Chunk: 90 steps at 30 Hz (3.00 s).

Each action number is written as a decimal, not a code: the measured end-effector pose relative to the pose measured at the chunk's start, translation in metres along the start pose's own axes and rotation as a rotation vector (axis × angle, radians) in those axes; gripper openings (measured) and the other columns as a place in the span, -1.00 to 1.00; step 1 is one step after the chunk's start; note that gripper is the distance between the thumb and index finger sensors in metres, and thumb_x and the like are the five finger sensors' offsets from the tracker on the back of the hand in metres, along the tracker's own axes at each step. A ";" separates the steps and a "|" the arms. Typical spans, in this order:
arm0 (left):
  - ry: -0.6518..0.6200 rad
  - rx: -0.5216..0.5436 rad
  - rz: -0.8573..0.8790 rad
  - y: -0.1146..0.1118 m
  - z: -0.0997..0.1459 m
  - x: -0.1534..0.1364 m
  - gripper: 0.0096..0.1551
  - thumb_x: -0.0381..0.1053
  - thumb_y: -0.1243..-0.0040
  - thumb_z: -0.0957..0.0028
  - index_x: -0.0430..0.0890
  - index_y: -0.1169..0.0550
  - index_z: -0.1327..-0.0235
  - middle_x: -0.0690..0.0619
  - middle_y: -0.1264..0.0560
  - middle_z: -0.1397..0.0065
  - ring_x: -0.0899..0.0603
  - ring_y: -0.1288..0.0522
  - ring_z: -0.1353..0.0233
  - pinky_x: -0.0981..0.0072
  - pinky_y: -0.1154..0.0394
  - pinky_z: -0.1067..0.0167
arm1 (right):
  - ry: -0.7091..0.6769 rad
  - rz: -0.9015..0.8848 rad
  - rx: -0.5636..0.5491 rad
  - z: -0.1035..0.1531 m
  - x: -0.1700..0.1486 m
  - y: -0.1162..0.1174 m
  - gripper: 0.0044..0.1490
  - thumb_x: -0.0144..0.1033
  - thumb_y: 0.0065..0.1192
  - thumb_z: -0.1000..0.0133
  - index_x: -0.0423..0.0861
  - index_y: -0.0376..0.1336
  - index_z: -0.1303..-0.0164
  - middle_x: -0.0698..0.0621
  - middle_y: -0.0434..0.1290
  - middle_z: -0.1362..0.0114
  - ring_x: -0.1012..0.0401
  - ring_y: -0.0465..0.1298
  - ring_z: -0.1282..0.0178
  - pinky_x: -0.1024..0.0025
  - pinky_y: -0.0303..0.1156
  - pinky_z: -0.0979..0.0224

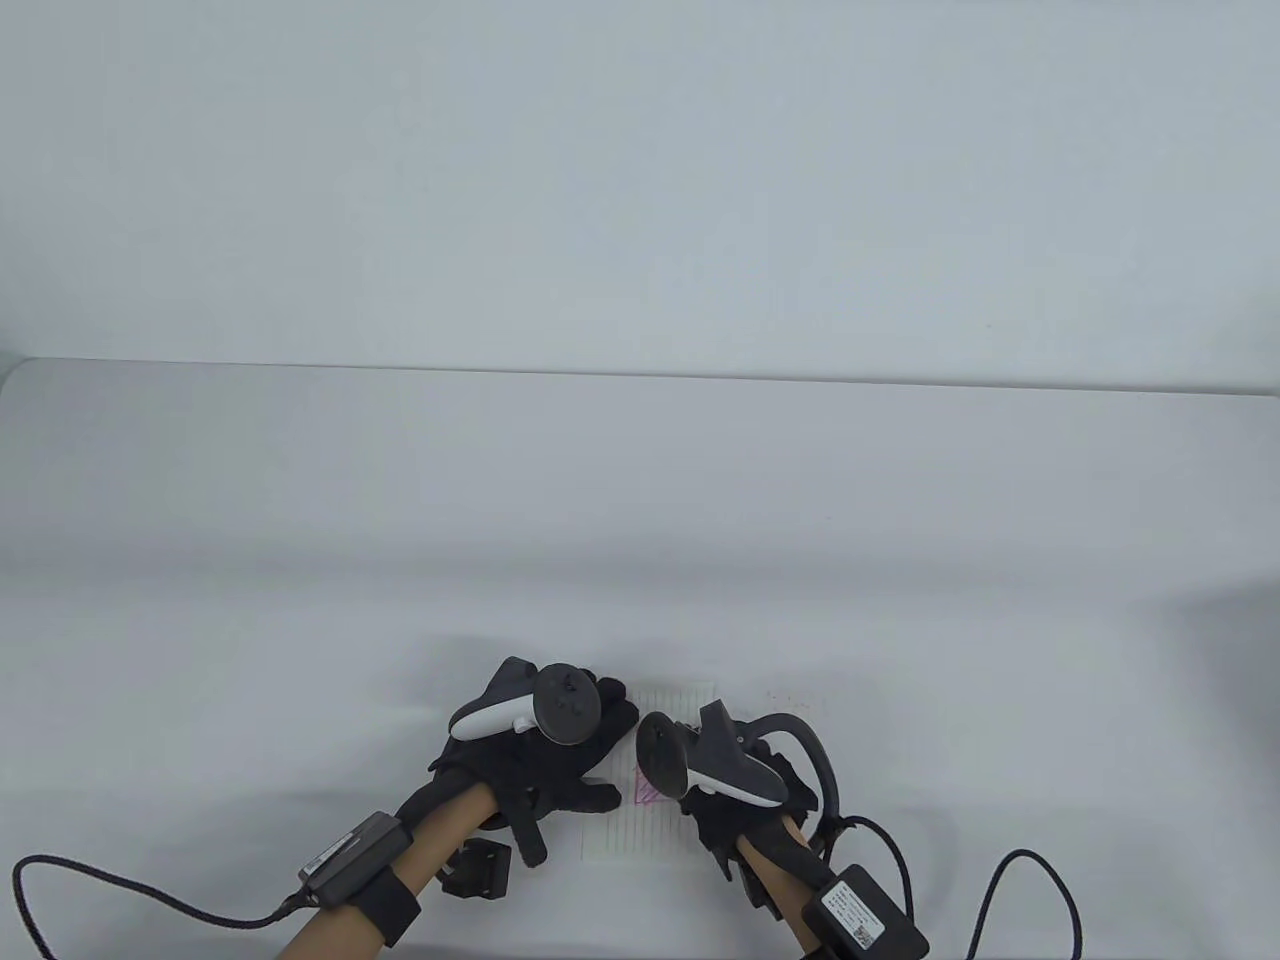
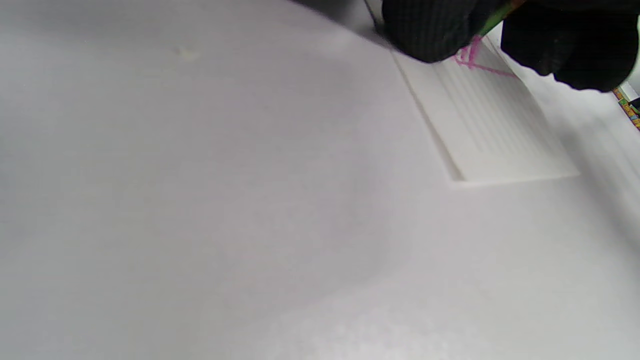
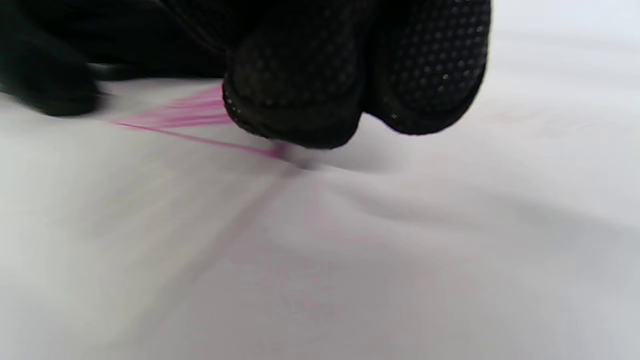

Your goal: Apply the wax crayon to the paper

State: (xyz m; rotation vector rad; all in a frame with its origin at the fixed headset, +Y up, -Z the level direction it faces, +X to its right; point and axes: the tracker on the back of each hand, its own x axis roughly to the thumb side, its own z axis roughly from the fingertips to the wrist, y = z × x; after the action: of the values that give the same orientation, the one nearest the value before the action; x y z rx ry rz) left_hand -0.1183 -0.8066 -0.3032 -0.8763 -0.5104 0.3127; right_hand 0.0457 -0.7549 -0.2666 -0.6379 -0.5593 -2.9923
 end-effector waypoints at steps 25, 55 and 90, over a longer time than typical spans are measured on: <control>-0.001 0.006 -0.001 0.000 0.000 0.000 0.02 0.25 0.06 -0.23 0.28 0.45 -0.52 0.34 0.66 -0.59 0.01 0.79 -0.56 -0.15 0.82 -0.31 | 0.005 -0.151 0.156 -0.002 -0.002 0.003 -0.50 -0.27 0.02 -0.24 -0.15 0.25 -0.35 -0.06 0.57 0.00 0.31 0.61 0.25 0.25 0.56 -0.02; -0.003 0.003 0.003 0.000 0.000 -0.001 0.02 0.25 0.06 -0.24 0.29 0.45 -0.51 0.35 0.66 -0.59 0.01 0.79 -0.55 -0.14 0.83 -0.30 | 0.085 0.151 0.070 0.003 0.002 -0.001 -0.51 -0.25 0.02 -0.23 -0.11 0.26 -0.34 -0.03 0.58 0.01 0.34 0.62 0.26 0.29 0.57 0.00; -0.002 0.001 0.002 -0.001 -0.001 -0.001 0.03 0.25 0.06 -0.23 0.29 0.45 -0.51 0.34 0.66 -0.59 0.01 0.79 -0.55 -0.14 0.83 -0.30 | 0.098 0.041 0.173 0.003 -0.007 0.000 -0.54 -0.26 0.04 -0.23 -0.04 0.27 -0.33 -0.04 0.58 0.00 0.31 0.61 0.25 0.26 0.56 -0.01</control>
State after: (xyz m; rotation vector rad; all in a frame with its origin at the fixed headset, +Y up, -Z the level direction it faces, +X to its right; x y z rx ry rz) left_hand -0.1185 -0.8079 -0.3035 -0.8753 -0.5114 0.3157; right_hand 0.0531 -0.7547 -0.2670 -0.4817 -0.7770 -2.8767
